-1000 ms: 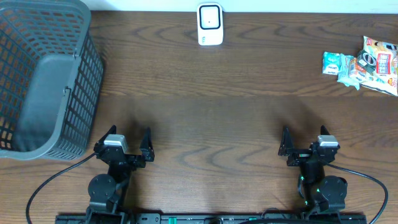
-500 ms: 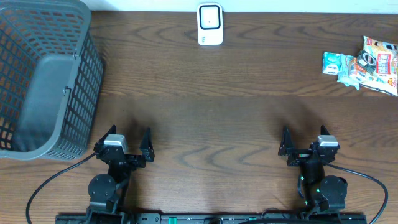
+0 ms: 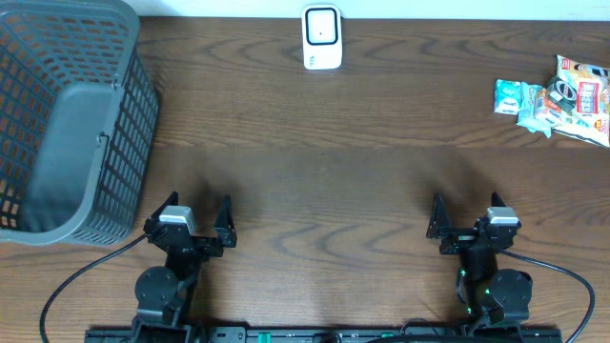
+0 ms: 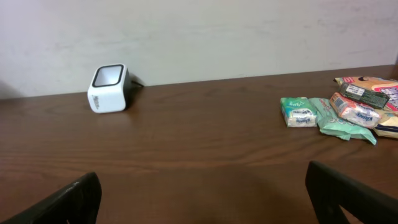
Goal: Scan the item barcode
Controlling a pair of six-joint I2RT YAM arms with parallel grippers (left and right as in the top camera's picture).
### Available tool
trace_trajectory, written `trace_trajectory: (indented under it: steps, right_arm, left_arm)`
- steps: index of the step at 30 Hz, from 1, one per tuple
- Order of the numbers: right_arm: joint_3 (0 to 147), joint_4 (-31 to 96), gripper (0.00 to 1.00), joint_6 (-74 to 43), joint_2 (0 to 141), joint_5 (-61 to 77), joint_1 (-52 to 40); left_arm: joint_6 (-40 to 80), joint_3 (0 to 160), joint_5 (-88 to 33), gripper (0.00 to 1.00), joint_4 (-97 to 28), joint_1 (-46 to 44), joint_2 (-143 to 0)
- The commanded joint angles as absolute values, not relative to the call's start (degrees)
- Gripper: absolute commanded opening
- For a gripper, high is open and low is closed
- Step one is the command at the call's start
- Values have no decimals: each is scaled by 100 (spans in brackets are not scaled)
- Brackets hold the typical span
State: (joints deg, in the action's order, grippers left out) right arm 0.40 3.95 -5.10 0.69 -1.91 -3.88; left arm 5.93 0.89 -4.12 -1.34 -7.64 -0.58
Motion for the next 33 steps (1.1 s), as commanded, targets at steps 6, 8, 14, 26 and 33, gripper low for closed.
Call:
trace_trajectory:
  steps: [6,8,14,26,33]
  right_arm:
    - [32,403,99,-250,32,-281,-325]
    - [32,405,99,-250,32,-266,-325]
    - [32,410,99,-246,30,-270,-325]
    - [30,425,99,-250,30,-137,-325]
    - [32,425,99,-250,32,-137,-325]
  left_arm:
    - [537,23,-447,97,-381,-740,-23]
    - [537,23,-447,98,-381,-740,-23]
    - [537,23,-447,98,-381,-740,-23]
    - [537,23,-447,97,-381,-740,-23]
    - [539,23,-447,98,-381,-740,-23]
